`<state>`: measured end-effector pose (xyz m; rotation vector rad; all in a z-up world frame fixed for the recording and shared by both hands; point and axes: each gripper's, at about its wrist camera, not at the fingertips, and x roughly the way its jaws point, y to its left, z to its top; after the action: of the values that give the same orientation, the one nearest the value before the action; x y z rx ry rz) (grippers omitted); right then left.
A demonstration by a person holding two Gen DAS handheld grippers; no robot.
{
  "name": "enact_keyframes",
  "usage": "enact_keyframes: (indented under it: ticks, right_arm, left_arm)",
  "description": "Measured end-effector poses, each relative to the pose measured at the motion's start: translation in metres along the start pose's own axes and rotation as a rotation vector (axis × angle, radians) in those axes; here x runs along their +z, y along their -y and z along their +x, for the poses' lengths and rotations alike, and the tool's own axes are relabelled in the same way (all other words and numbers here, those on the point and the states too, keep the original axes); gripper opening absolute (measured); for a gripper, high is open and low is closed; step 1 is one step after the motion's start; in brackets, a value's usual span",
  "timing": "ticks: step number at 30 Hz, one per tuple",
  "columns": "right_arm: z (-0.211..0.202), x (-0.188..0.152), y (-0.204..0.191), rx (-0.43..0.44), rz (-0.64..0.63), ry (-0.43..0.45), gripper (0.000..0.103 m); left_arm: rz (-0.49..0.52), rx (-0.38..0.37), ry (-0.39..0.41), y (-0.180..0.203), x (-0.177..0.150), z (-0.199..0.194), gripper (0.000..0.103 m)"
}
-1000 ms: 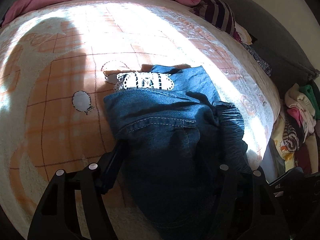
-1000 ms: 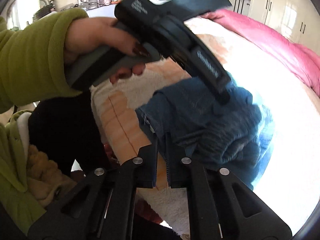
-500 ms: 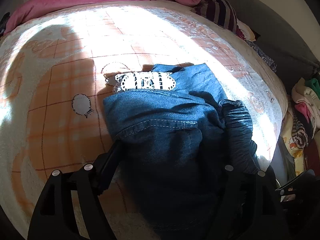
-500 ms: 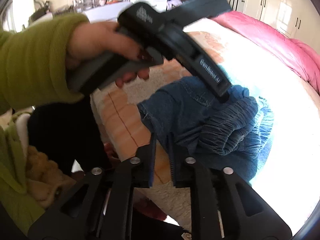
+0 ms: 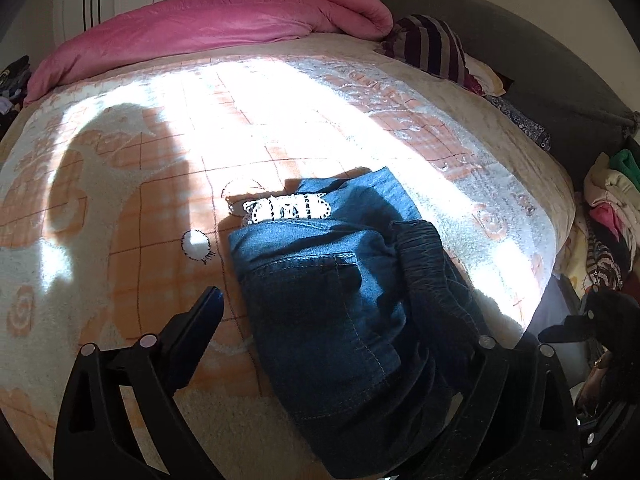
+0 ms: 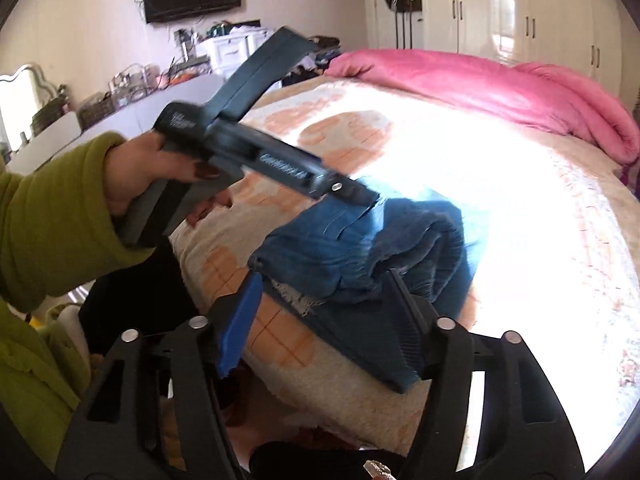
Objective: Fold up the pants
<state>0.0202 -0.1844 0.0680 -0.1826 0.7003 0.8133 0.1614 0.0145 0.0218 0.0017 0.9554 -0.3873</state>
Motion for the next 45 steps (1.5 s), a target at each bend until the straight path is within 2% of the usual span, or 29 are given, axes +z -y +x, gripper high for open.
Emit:
enact_keyframes:
  ticks: [8, 13, 19, 23, 26, 30, 31, 37, 45]
  right_arm:
    - [-0.019, 0.008, 0.008, -0.051, 0.033, 0.067, 0.069]
    - [-0.028, 0.017, 0.009, -0.089, 0.049, 0.108, 0.082]
    - [-0.032, 0.024, 0.020, -0.149, 0.102, 0.139, 0.087]
    - [-0.033, 0.027, 0.034, -0.224, 0.168, 0.157, 0.087]
    - [-0.031, 0.028, 0.048, -0.268, 0.222, 0.154, 0.087]
    - [-0.016, 0.025, 0.073, -0.282, 0.317, 0.092, 0.087]
    - [-0.009, 0.023, 0.081, -0.277, 0.347, 0.066, 0.087]
    - [0.031, 0.006, 0.112, -0.210, 0.474, -0.069, 0.061]
    - [0.076, -0.003, 0.130, -0.141, 0.525, -0.162, 0.058]
  left_arm:
    - [0.040, 0.046, 0.070, 0.008, -0.001, -0.030, 0.098]
    - [0.045, 0.064, 0.094, 0.010, -0.003, -0.043, 0.098]
    - [0.046, 0.088, 0.109, 0.012, -0.007, -0.051, 0.098]
    - [0.041, 0.099, 0.109, 0.011, -0.010, -0.052, 0.099]
    - [0.036, 0.104, 0.102, 0.009, -0.012, -0.050, 0.098]
    - [0.021, 0.109, 0.081, 0.006, -0.015, -0.039, 0.098]
    - [0.016, 0.109, 0.076, 0.004, -0.016, -0.036, 0.098]
    - [-0.051, 0.074, 0.015, -0.007, -0.026, -0.006, 0.099]
    - [-0.134, 0.014, -0.049, -0.020, -0.031, 0.033, 0.098]
